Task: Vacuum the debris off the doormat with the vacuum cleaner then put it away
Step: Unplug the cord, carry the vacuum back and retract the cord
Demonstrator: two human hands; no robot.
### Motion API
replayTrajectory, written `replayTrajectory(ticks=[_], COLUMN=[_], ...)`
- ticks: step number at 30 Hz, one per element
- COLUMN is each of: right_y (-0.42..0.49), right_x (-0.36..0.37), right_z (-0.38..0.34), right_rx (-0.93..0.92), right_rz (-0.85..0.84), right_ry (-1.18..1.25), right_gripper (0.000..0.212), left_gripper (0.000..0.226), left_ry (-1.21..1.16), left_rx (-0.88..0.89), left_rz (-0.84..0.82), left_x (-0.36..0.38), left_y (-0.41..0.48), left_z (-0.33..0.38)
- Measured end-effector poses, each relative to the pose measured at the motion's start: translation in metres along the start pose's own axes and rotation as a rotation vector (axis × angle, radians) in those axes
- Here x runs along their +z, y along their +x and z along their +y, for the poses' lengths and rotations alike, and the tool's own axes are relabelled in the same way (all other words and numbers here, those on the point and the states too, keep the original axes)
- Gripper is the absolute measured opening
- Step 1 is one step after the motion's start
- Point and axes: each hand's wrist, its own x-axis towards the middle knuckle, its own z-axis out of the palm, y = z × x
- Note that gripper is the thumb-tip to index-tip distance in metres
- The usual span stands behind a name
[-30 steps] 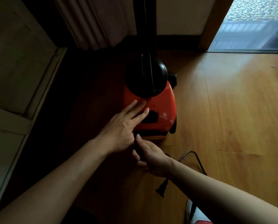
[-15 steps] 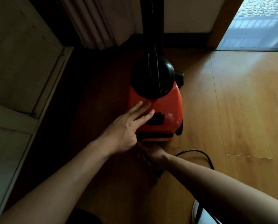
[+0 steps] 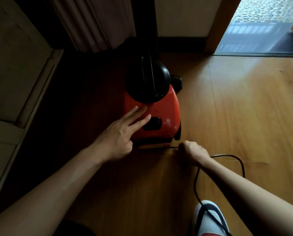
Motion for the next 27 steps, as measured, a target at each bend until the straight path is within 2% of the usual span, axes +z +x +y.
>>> replayTrajectory(ticks=[1,4,5,7,10,14,18,21,24,27], right_y=[-0.007,-0.04,-0.054,-0.072,-0.09,-0.103,-0.103,-0.105,-0.104,-0.092], right_x=[-0.01,-0.034,-0.042,-0.052,-0.06,-0.055,-0.038,-0.021,0.0,0.02], right_z=[0.011,0.03,0.03,0.022,-0.006,-0.037,-0.061,-0.081,-0.104,-0.126], right_rx=[0.048,0.103,0.098,0.03,-0.129,-0.353,-0.472,-0.489,-0.403,-0.316], right_rz=[0.008,-0.02,-0.028,-0.079,-0.141,-0.236,-0.361,-0.458,-0.491,-0.494], right_ry=[0.099,0.873,1.058,1.236,1.31,1.373,1.345,1.288,1.225,1.185], right_gripper=[0.032,0.028,0.027,0.032,0.039,0.036,0.034,0.031,0.028,0.028], left_gripper=[0.099,0.096,0.095,0.094,0.094,0.096,0.098,0.096,0.084,0.089], left_ry=[-0.001,0.0,0.002,0.015,0.038,0.057,0.075,0.048,0.024,0.037], left_rx=[0.003,0.005,0.007,0.011,0.006,-0.021,-0.054,-0.072,-0.069,-0.076], left_rz=[-0.001,-0.006,-0.006,-0.005,-0.012,-0.005,-0.014,-0.014,-0.037,-0.046], left_x=[0.0,0.001,0.001,0.003,0.003,0.001,0.0,-0.001,-0.003,-0.003], left_y=[0.0,-0.001,-0.001,0.0,0.001,0.001,0.0,0.001,0.001,0.001], left_z=[0.0,-0.002,-0.002,-0.002,-0.001,0.003,0.01,0.014,0.019,0.018])
